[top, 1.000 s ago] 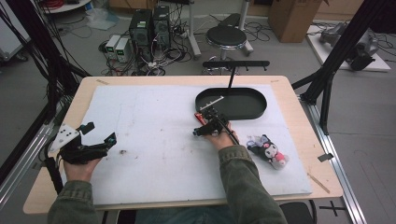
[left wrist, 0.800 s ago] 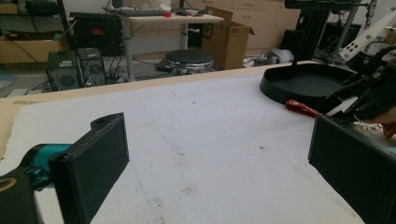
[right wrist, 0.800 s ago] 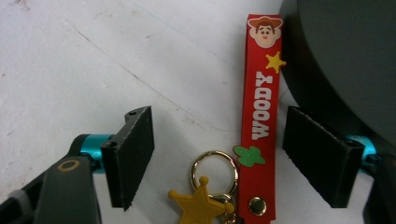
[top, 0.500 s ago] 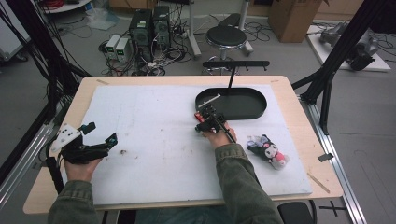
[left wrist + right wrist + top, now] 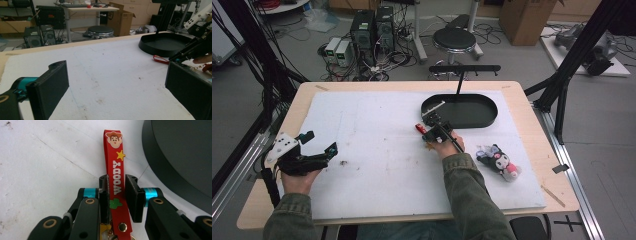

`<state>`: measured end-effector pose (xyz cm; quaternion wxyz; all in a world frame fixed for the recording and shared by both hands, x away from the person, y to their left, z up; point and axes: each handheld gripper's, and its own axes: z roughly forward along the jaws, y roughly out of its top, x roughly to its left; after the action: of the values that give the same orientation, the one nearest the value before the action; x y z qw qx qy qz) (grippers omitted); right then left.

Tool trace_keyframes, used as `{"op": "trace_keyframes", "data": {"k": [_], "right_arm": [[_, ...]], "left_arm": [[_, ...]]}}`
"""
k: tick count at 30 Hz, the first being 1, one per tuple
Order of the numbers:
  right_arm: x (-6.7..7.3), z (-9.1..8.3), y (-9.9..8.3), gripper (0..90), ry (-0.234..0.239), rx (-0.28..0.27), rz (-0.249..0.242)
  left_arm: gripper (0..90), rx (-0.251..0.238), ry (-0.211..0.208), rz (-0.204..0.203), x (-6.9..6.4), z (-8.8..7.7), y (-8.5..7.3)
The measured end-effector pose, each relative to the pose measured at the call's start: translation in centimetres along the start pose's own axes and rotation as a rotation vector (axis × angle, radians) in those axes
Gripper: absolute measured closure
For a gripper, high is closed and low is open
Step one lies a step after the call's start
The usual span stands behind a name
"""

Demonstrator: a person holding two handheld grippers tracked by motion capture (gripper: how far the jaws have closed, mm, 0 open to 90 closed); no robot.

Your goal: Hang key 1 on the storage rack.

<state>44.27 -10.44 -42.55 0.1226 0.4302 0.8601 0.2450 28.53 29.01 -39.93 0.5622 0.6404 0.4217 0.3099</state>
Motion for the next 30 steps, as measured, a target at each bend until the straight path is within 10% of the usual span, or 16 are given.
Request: {"op": "trace_keyframes", "data": {"k": [21, 30], "right_arm": [[-3.2, -5.7, -0.3, 75.5, 0.111, -0.157, 0.104], [-3.3, -8.5, 0.0, 75.5, 0.1, -0.223, 0.072]], "left_arm": [[5.3, 0.001, 0.0, 0.001, 0.0, 0.1, 0.0], [5.4, -0.001, -0.005, -0.003, 0.0, 0.1, 0.0]]}}
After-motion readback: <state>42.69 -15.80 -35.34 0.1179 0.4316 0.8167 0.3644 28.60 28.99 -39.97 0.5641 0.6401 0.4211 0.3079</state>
